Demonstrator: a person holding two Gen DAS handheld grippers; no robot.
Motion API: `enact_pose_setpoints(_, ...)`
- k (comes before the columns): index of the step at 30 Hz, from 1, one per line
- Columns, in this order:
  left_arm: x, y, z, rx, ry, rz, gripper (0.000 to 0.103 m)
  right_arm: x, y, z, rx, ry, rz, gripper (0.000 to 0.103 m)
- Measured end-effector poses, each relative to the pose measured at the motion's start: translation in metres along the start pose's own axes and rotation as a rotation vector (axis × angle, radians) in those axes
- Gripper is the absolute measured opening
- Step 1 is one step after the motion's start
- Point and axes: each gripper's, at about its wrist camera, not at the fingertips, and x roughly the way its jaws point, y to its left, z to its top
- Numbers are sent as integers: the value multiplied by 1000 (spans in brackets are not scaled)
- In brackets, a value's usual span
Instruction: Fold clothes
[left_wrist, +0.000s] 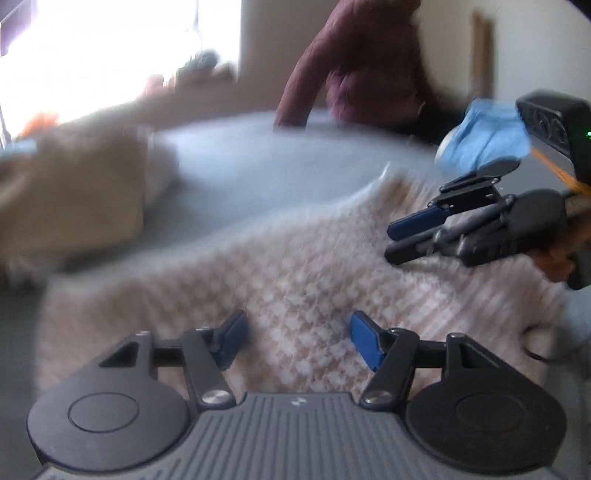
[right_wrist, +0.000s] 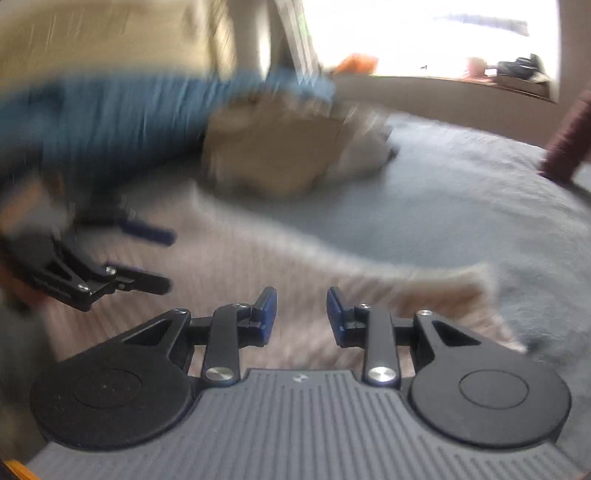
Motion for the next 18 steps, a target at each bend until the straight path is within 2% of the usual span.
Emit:
enact_pose_setpoints(1,7,-1,-4,-8,-4,16,71,15,2,-8,-23,33,-20,27)
enact_pose_setpoints(3,5,1,3,-38,-1,21,71,18,-1,-8,11,23,-14,27)
enact_pose_setpoints(5,-8,-1,10,-39,-29,30,66,1,-5,1,51,-19,-17,23)
enact_pose_setpoints(7,-14,-6,15,23,-57,57,67,-13,-9,7,69,-68,-36,23)
enact_pose_setpoints(9,-5,-10,18,51,-30,92,68,-14,-14,8,45,-69,-94,23)
enact_pose_setpoints(10,3,-11,20,44,0,106,70,-5,-21,5,54,-41,-127,23)
enact_pose_setpoints(11,10,-10,20,17,14,107,72,8,-33,1,90,-7,-145,24)
enact_pose_setpoints(12,11,-8,22,-17,10,103,72,18,-47,-4,161,17,-121,24)
enact_pose_setpoints(14,5,-8,28,-49,-21,103,68,15,-57,-3,264,7,-85,25)
enact_pose_setpoints(16,-4,-18,32,8,-75,113,68,6,-58,1,322,-27,-70,26)
enact_pose_setpoints(18,1,-29,35,90,-74,120,69,-1,-54,3,304,-71,-92,25)
